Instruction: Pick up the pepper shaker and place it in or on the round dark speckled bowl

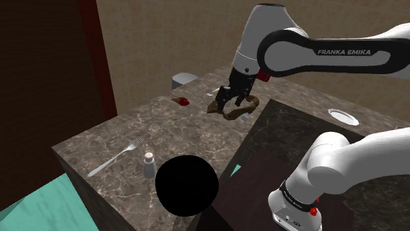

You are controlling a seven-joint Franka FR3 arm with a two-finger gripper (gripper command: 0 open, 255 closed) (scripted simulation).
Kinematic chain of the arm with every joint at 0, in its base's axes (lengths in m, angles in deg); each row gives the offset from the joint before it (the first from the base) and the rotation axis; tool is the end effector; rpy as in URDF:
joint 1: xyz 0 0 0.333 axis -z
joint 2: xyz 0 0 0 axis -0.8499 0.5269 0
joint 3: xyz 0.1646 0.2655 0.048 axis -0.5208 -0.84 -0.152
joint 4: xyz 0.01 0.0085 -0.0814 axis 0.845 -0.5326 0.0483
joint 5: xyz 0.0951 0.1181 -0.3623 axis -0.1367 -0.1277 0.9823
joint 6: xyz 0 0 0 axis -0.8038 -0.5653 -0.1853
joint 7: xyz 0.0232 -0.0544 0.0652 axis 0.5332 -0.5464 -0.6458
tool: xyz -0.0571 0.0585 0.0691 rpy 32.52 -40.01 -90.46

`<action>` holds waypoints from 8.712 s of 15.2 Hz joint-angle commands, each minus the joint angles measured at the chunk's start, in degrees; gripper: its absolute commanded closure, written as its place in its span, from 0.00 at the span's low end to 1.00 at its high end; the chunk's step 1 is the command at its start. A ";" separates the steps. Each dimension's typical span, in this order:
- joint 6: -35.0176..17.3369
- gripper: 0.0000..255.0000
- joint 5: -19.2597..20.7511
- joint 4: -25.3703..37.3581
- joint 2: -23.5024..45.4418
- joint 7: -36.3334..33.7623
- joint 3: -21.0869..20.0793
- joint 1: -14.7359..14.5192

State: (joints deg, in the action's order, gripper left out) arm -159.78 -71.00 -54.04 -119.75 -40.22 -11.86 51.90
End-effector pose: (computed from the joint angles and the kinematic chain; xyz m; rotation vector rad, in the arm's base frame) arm 0.3443 0.1059 0.5182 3.1221 -0.2472 0.1524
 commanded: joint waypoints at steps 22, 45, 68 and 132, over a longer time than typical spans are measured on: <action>-19.55 0.00 8.39 19.89 40.62 -32.95 -22.77 -4.62; -24.66 1.00 15.23 22.17 49.69 -39.05 -22.37 -6.88; -12.26 1.00 9.25 28.88 42.62 -34.61 -23.48 -5.74; -4.15 0.00 -8.41 9.09 10.96 -29.09 -21.87 -11.19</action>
State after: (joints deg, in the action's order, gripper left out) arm -164.43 -79.45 -45.36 -108.73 -69.27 -33.78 40.70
